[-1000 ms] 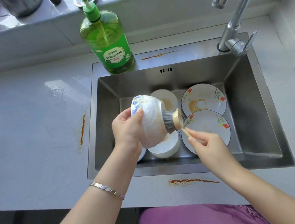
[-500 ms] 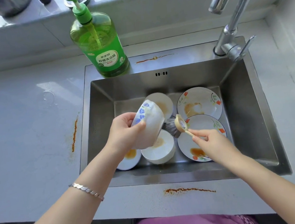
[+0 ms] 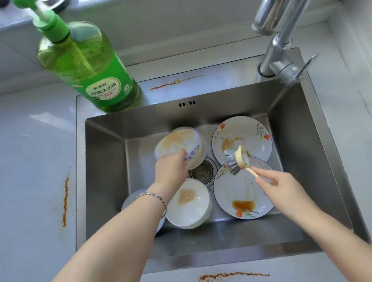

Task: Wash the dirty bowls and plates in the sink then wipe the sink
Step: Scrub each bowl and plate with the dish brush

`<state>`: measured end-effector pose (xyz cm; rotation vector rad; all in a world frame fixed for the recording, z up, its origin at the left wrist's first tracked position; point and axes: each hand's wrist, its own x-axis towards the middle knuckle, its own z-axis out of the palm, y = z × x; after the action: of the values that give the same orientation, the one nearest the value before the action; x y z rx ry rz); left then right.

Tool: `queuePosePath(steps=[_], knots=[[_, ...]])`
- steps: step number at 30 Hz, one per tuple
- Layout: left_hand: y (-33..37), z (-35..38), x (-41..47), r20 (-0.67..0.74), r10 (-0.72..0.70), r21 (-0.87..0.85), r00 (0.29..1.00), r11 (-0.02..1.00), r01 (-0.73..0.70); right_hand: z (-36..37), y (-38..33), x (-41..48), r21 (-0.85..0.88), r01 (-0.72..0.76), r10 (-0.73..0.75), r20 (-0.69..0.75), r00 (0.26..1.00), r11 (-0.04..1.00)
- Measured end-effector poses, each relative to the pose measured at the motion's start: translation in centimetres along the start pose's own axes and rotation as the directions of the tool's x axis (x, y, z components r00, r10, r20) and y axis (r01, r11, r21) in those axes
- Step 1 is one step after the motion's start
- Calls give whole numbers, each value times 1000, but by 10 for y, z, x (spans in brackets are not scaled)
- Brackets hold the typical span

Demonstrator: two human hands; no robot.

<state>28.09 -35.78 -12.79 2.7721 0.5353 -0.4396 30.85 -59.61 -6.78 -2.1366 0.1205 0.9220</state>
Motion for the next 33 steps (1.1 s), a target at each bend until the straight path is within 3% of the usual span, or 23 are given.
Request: queuePosePath(steps=[8,12,14,17,19,21,22,25,27,33], knots=[[-23,37,9,-80,154,-50,985,986,-158,18,-3,16,7,-44,43,43,998,999],[-23,41,20,41,47,-103,998,994,-43,23,-8,13,-8,-35,35,43,998,999],[-24,41,21,112,9,-212,994,977,15,27,-11,9,-3,-33,33,42,999,999],[-35,34,16,167,-68,-509,984,849,145,36,-14,3,-15,-38,39,44,998,999],[-56,25,8,106,-118,-586,987,795,158,44,-14,-1,-42,-32,34,62,997,999],[-89,19,-1,155,-102,-486,983,858,166,52,-13,-5,-53,-33,37,77,996,998],[-108,19,-5,249,-96,-385,964,903,190,58,-13,-7,-58,-36,40,82,996,998],[-155,30,-13,520,-141,-134,842,961,243,77,-12,-14,-66,-48,54,100,993,997],[-168,42,-13,563,-163,-153,811,943,296,89,-11,-16,-56,-43,49,108,993,997],[-174,67,-2,496,-225,-247,839,889,385,110,0,-25,-34,-56,59,72,996,998]])
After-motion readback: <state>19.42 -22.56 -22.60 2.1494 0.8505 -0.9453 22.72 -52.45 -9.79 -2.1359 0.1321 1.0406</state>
